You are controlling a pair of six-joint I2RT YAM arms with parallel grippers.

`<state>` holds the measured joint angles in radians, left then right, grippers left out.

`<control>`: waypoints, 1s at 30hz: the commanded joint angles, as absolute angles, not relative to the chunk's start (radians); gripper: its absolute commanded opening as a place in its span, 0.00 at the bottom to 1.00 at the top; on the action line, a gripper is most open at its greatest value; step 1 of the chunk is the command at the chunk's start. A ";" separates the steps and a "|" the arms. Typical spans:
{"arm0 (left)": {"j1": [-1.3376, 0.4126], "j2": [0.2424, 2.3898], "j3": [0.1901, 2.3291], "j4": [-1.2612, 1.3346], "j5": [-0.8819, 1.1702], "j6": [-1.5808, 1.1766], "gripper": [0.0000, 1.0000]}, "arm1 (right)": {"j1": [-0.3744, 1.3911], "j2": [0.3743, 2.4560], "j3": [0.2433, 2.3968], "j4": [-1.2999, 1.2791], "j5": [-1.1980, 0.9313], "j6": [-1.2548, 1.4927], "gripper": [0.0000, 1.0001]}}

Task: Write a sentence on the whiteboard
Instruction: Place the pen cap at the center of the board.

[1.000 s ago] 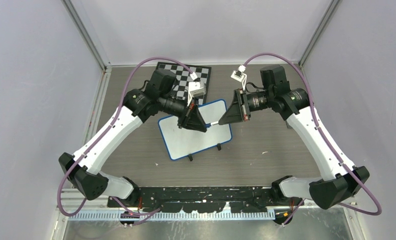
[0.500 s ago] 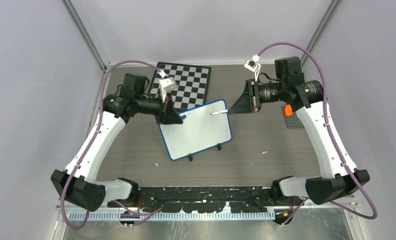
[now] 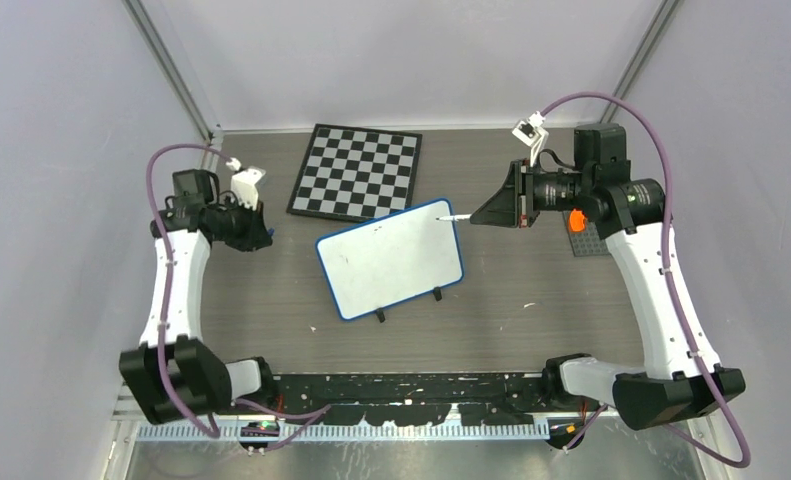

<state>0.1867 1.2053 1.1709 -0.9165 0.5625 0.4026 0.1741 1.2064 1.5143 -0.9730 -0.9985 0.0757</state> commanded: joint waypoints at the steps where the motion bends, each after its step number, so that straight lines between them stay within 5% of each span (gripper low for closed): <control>1: 0.212 1.328 1.082 -0.838 0.377 0.563 0.00 | 0.148 1.198 1.440 -0.819 -0.993 0.231 0.00; 15: 0.213 1.617 0.974 -0.674 0.337 0.678 0.03 | 0.132 1.210 1.412 -0.835 -0.870 0.234 0.00; 30: 0.213 1.601 1.028 -0.824 0.446 0.728 0.42 | 0.122 1.245 1.389 -0.875 -0.935 0.177 0.00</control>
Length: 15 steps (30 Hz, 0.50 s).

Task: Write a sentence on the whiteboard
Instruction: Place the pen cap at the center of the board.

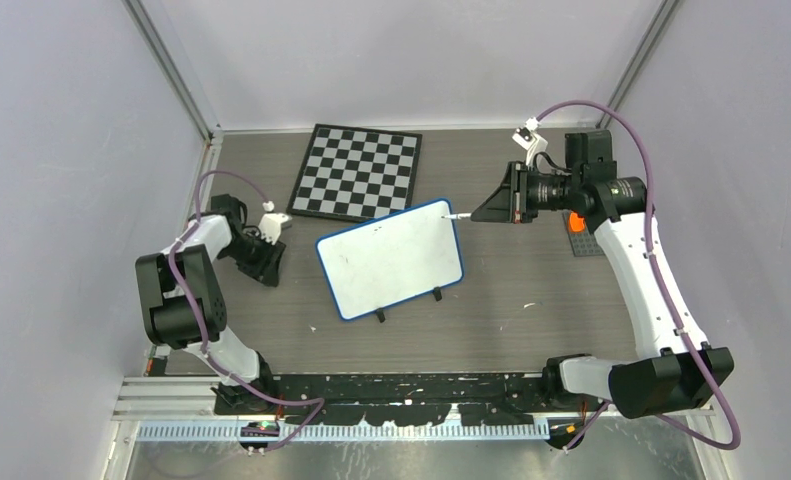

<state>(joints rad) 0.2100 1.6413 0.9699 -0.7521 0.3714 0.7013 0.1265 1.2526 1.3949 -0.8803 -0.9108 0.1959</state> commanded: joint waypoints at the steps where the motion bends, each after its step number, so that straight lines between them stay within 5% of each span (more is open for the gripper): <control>1: 0.214 1.595 1.042 -0.839 0.465 0.725 0.44 | 0.123 1.246 1.385 -0.875 -0.934 0.177 0.00; 15: 0.173 1.772 1.296 -0.915 1.040 0.447 0.49 | 0.122 1.247 1.389 -0.881 -0.942 0.174 0.00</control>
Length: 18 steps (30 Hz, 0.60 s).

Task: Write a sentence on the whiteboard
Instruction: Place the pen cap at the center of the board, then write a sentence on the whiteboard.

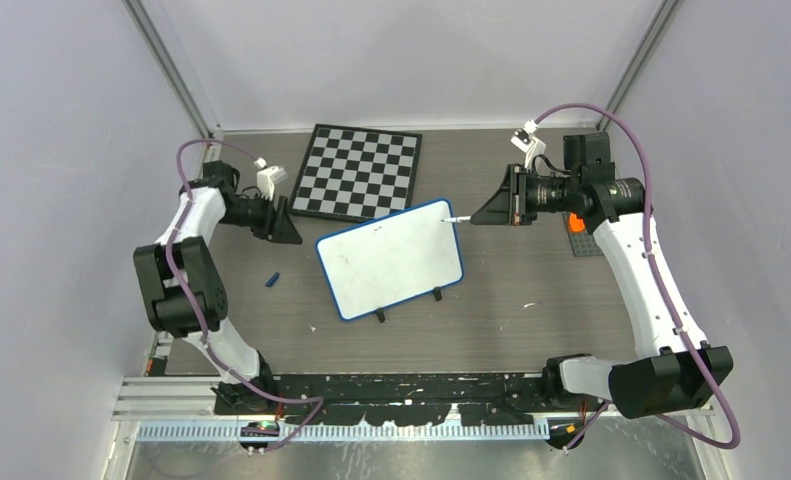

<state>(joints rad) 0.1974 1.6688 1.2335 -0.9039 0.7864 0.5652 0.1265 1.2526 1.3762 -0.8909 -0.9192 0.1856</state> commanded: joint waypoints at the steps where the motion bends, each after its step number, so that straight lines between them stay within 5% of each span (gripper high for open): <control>1: 0.163 1.798 1.307 -0.901 1.065 0.427 0.49 | 0.122 1.246 1.388 -0.881 -0.941 0.175 0.00; 10: 0.032 1.925 1.269 -0.626 1.000 0.187 0.55 | 0.123 1.246 1.388 -0.896 -0.940 0.171 0.00; 18: -0.081 2.025 1.299 -0.644 0.919 0.177 0.57 | 0.122 1.254 1.393 -0.914 -0.940 0.156 0.00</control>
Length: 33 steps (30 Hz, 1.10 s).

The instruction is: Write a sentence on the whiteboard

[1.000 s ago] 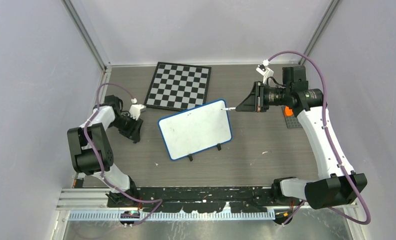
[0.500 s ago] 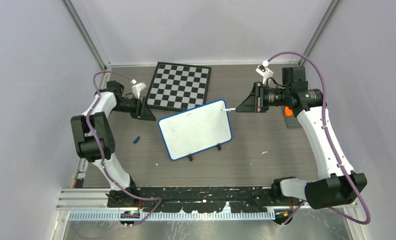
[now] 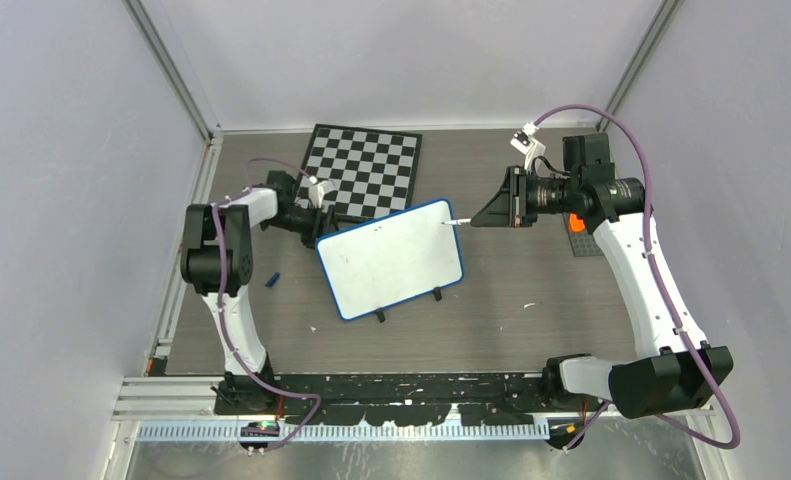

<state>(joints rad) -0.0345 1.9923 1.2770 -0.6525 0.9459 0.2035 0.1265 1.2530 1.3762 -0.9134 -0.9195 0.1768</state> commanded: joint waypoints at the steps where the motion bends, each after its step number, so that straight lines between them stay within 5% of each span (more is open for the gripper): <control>1: -0.088 2.026 1.298 -0.639 0.914 0.171 0.57 | 0.123 1.255 1.393 -0.915 -0.941 0.156 0.00; 33: -0.357 2.067 1.339 -0.784 0.866 0.283 0.51 | 0.124 1.226 1.340 -0.987 -0.967 0.085 0.00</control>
<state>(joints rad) -0.3176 2.0308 1.3018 -0.7319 0.8967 0.2329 0.1265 1.2572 1.3548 -0.9813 -0.9260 0.1074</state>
